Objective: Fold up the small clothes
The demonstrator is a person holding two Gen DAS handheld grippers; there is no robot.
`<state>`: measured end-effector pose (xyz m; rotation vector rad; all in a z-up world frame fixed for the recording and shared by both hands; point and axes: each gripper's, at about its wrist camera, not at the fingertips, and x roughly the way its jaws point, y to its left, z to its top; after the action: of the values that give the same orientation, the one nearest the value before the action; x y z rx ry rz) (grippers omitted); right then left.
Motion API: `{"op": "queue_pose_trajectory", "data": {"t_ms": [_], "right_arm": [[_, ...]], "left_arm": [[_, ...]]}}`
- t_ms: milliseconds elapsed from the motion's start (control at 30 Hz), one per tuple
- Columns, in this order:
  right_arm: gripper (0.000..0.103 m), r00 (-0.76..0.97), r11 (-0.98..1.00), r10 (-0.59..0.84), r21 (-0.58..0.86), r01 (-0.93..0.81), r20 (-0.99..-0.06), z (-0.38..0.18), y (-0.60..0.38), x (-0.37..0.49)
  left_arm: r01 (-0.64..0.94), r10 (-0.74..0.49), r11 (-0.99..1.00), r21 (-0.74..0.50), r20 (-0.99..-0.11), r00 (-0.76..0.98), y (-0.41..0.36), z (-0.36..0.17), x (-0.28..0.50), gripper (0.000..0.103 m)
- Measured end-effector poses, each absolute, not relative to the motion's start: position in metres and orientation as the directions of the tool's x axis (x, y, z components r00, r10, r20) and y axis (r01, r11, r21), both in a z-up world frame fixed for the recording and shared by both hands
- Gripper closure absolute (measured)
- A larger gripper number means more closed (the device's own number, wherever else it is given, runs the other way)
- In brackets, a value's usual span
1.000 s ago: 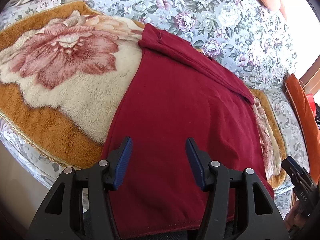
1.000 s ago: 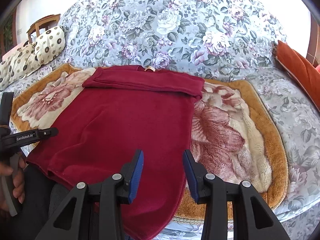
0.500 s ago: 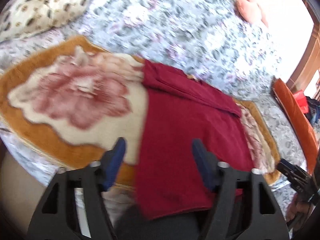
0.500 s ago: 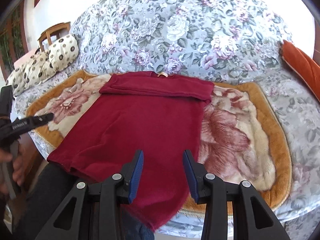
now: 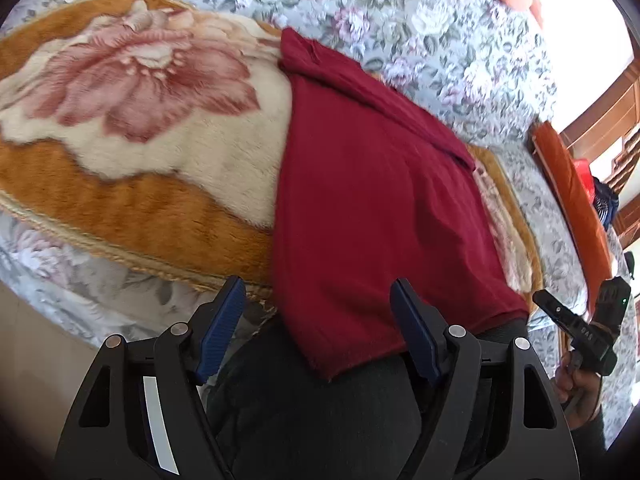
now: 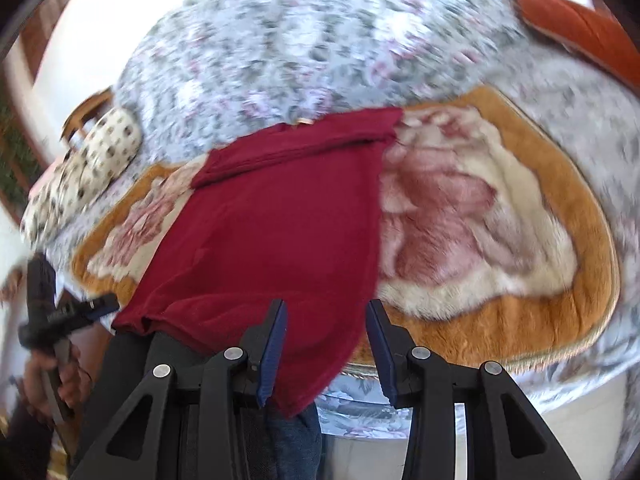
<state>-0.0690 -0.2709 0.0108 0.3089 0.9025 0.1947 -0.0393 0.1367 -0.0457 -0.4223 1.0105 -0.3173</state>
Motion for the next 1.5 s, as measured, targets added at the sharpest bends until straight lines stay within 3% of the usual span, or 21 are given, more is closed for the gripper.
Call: {"op": "queue_pose_trajectory", "data": {"t_ms": [233, 433, 567, 667, 867, 933, 1000, 1067, 1133, 1200, 1500], "right_arm": [[0.059, 0.534, 0.815, 0.455, 0.575, 0.074, -0.713, -0.031, -0.291, -0.078], [0.059, 0.499, 0.583, 0.658, 0.801, 0.137, -0.564, -0.062, -0.292, -0.077], [0.059, 0.505, 0.460, 0.733, 0.879, 0.125, -0.455, -0.064, -0.289, -0.077], [0.066, 0.518, 0.469, 0.729, 0.878, 0.100, -0.448, -0.057, -0.286, -0.078], [0.070, 0.526, 0.580, 0.680, 0.814, 0.040, -0.511, -0.043, -0.280, -0.078], [0.070, 0.512, 0.620, 0.668, 0.784, 0.017, -0.540, -0.039, -0.275, -0.079], [0.070, 0.503, 0.626, 0.669, 0.780, 0.017, -0.548, -0.040, -0.273, -0.078], [0.072, 0.496, 0.609, 0.682, 0.793, 0.023, -0.538, -0.043, -0.275, -0.075], [0.087, 0.499, 0.609, 0.683, 0.793, 0.015, -0.534, -0.041, -0.275, -0.076], [0.093, 0.529, 0.646, 0.650, 0.764, -0.007, -0.545, -0.031, -0.278, -0.079], [0.095, 0.629, 0.727, 0.602, 0.663, -0.178, -0.492, 0.037, -0.283, -0.100]], "left_arm": [[0.053, -0.523, 0.828, -0.558, -0.735, 0.433, 0.134, -0.065, -0.025, 0.028], [0.086, -0.593, 0.780, -0.620, -0.689, 0.416, 0.136, -0.066, -0.023, 0.028], [0.103, -0.608, 0.771, -0.628, -0.680, 0.409, 0.133, -0.065, -0.021, 0.028], [0.120, -0.607, 0.775, -0.620, -0.679, 0.413, 0.129, -0.062, -0.019, 0.030], [0.104, -0.609, 0.771, -0.629, -0.680, 0.408, 0.130, -0.067, -0.019, 0.071], [0.102, -0.612, 0.768, -0.632, -0.678, 0.407, 0.131, -0.068, -0.020, 0.075], [0.107, -0.613, 0.769, -0.630, -0.680, 0.403, 0.130, -0.069, -0.022, 0.089], [0.115, -0.610, 0.772, -0.625, -0.678, 0.409, 0.129, -0.067, -0.026, 0.095], [0.138, -0.599, 0.783, -0.607, -0.675, 0.431, 0.127, -0.060, -0.030, 0.097], [0.151, -0.587, 0.791, -0.593, -0.668, 0.457, 0.125, -0.054, -0.034, 0.098], [0.148, -0.610, 0.738, -0.659, -0.556, 0.565, 0.150, -0.030, -0.056, 0.098]]}}
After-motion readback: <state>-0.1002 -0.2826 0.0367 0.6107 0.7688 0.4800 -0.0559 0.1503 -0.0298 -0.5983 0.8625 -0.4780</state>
